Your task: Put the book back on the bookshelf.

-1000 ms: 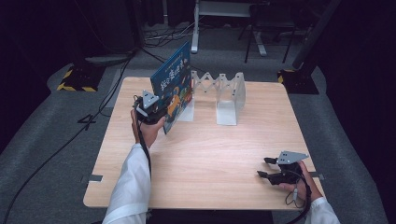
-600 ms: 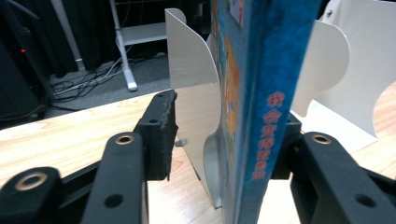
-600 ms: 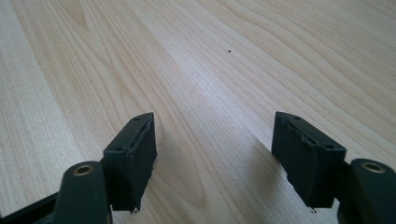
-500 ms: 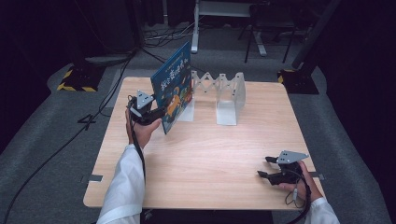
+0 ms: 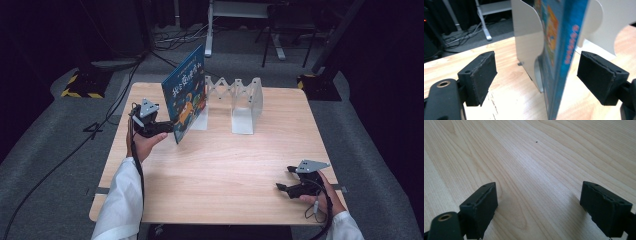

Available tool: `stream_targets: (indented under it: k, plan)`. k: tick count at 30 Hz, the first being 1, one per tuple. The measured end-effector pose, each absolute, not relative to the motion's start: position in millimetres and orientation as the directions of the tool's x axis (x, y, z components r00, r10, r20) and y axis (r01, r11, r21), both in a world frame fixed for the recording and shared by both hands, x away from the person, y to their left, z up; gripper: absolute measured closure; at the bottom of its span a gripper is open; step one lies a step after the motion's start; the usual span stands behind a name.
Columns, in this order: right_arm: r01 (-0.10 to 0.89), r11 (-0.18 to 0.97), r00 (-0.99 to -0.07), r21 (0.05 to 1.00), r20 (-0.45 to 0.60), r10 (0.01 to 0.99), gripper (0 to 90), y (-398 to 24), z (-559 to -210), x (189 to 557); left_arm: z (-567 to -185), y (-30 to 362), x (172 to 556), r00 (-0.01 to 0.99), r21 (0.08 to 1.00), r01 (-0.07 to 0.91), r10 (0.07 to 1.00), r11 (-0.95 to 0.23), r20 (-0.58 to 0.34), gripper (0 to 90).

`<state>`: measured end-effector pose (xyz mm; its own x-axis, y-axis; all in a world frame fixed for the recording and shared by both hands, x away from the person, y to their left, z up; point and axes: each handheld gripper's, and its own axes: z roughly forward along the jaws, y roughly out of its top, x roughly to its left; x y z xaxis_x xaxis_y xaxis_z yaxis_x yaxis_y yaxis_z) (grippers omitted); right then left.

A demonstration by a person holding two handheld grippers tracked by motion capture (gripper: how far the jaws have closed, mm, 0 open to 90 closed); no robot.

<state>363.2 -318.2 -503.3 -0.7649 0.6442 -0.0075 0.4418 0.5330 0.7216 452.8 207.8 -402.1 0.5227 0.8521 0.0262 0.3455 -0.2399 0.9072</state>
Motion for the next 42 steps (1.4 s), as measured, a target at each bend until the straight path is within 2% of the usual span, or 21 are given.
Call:
stream_targets:
  k: [9, 17, 26, 31, 42]
  plan:
    - [0.46, 0.519, -0.742, 0.72, -0.01, 0.67, 14.6, -316.0, -503.2, 366.3, -401.4, 210.3, 436.7, 0.602, 0.853, 0.357, 0.792, -0.38, 0.1, 15.7]
    - [0.467, 0.512, -0.734, 0.721, -0.007, 0.679, 14.6, -314.6, -503.3, 366.5, -399.8, 211.3, 424.9, 0.625, 0.843, 0.341, 0.77, -0.415, 0.126, 15.8]
    - [0.474, 0.508, -0.724, 0.719, -0.01, 0.689, 15.0, -314.6, -502.8, 364.7, -408.1, 210.1, 404.7, 0.645, 0.779, 0.342, 0.734, -0.525, 0.212, 16.2]
    - [0.47, 0.528, -0.715, 0.707, -0.045, 0.697, 15.7, -315.5, -499.9, 363.1, -412.7, 214.2, 390.0, 0.659, 0.746, 0.344, 0.713, -0.57, 0.24, 16.5]
    - [0.465, 0.53, -0.697, 0.709, -0.076, 0.713, 19.9, -323.3, -492.7, 355.5, -432.0, 224.6, 367.4, 0.682, 0.699, 0.358, 0.685, -0.619, 0.258, 16.5]
